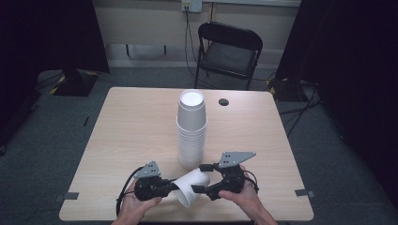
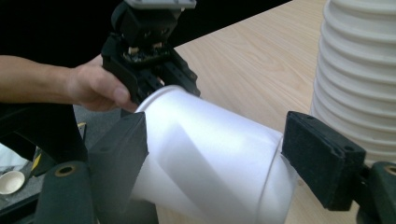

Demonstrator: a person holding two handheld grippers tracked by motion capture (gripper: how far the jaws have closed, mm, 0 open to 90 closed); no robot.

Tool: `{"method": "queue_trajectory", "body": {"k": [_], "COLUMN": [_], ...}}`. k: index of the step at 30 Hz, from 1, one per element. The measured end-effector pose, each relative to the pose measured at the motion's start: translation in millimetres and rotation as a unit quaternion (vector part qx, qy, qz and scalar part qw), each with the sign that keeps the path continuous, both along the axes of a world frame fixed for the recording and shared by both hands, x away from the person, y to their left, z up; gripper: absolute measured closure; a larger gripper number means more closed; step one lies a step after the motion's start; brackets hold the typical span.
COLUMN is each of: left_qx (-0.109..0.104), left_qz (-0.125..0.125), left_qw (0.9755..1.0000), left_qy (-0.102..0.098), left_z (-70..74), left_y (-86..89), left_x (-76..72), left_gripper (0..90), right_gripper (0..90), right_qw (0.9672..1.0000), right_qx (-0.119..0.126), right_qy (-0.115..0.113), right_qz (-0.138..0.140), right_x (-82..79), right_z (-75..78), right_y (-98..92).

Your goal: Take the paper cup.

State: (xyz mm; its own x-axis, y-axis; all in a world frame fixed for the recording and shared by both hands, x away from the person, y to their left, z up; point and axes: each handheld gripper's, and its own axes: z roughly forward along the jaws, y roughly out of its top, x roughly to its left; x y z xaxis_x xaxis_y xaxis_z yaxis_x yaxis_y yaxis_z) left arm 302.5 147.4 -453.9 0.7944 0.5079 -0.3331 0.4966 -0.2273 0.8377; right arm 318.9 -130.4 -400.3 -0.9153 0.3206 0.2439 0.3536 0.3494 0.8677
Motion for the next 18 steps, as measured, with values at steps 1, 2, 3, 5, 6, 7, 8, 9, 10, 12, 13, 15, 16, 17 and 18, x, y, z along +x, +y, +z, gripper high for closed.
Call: {"method": "queue_trajectory", "body": {"k": [1,2,3,5,6,7,8,9,10,12,13,15,16,17,18], "left_qx": [-0.006,-0.012,-0.018,-0.021,-0.024,-0.028,-0.034,-0.037,-0.038,-0.044,-0.046,-0.052,-0.056,-0.055,-0.055], "left_qz": [0.001,0.001,0.005,0.007,0.007,0.008,0.009,0.009,0.012,0.017,0.021,0.025,0.026,0.026,0.030], "left_qw": [1.0000,0.9999,0.9998,0.9998,0.9996,0.9995,0.9992,0.9991,0.9990,0.9986,0.9985,0.9980,0.9977,0.9977,0.9977], "left_qy": [0.002,-0.001,0.002,0.003,0.010,0.011,0.017,0.018,0.019,0.022,0.023,0.026,0.028,0.028,0.028], "left_z": [0.8,1.3,1.8,1.1,0.6,0.3,0.2,0.2,0.3,0.1,-0.1,-0.2,0.1,0.5,0.5], "left_y": [1.4,2.8,4.6,6.7,7.5,7.9,8.2,8.7,8.9,10.1,10.8,12.7,14.1,14.9,15.6], "left_x": [0.2,0.7,1.0,2.1,2.7,3.4,3.6,3.9,3.9,4.4,4.6,5.2,5.8,6.3,6.6], "left_gripper": [85.0,85.3,85.7,86.1,86.2,86.3,86.4,86.5,86.5,86.5,86.4,86.5,86.5,86.5,86.4], "right_gripper": [19.5,19.0,18.9,17.2,16.1,14.3,13.8,14.2,14.5,13.6,13.5,12.9,12.9,12.9,12.8], "right_qw": [1.0000,1.0000,0.9999,0.9997,0.9996,0.9993,0.9990,0.9987,0.9982,0.9974,0.9970,0.9952,0.9945,0.9932,0.9925], "right_qx": [-0.003,-0.007,-0.012,-0.019,-0.022,-0.029,-0.034,-0.041,-0.049,-0.061,-0.065,-0.080,-0.085,-0.094,-0.098], "right_qy": [0.000,-0.001,-0.003,-0.006,-0.007,-0.012,-0.016,-0.022,-0.027,-0.032,-0.037,-0.051,-0.056,-0.063,-0.069], "right_qz": [0.004,0.007,0.009,0.015,0.016,0.019,0.022,0.023,0.023,0.025,0.022,0.025,0.025,0.028,0.027], "right_x": [-0.6,-1.1,-1.5,-2.5,-3.0,-3.8,-4.3,-5.2,-5.8,-7.2,-8.4,-10.5,-11.7,-12.9,-13.9], "right_z": [-0.8,-1.4,-2.1,-4.4,-5.0,-5.9,-6.6,-7.3,-7.9,-9.0,-9.3,-9.9,-10.7,-12.2,-13.4], "right_y": [0.4,1.0,1.6,3.4,4.3,5.8,6.7,7.6,8.4,10.4,12.0,14.3,15.6,17.3,18.5]}}
